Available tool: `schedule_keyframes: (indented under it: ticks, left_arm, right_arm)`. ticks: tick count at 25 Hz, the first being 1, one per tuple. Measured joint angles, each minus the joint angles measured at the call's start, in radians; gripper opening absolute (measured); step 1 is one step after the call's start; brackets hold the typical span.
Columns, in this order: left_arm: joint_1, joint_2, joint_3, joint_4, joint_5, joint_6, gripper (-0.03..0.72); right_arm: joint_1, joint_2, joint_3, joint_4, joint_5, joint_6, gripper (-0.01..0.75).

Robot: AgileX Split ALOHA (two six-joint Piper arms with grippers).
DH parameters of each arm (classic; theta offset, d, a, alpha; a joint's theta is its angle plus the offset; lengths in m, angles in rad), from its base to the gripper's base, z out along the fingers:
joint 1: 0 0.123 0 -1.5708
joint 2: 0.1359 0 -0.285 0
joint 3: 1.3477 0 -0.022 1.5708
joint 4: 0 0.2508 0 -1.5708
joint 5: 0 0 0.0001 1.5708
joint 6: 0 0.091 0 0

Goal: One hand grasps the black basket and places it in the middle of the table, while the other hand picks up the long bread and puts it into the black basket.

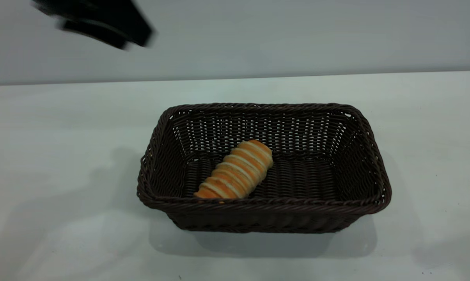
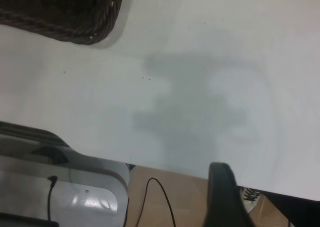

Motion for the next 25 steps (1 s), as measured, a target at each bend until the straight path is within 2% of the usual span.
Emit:
schedule_keyframes:
  ticks: [6,11,18,25]
  left_arm:
    - [0.023,-0.163,0.000,0.421,0.159,-0.316,0.478]
    - [0.023,-0.244,0.000,0.654,0.295,-0.553,0.478]
    - [0.023,-0.441,0.000,0.692,0.449,-0.609,0.479]
    - [0.023,-0.727,0.089,0.692,0.484,-0.618,0.480]
  right_arm:
    - [0.000,0.000,0.000,-0.002,0.000,-0.005,0.475]
    - [0.000,-0.001,0.000,-0.002,0.000,-0.005,0.475]
    - [0.000,-0.117,0.000,0.001,0.001,-0.012,0.475]
    - [0.000,-0.366,0.000,0.024,0.007,-0.028,0.475]
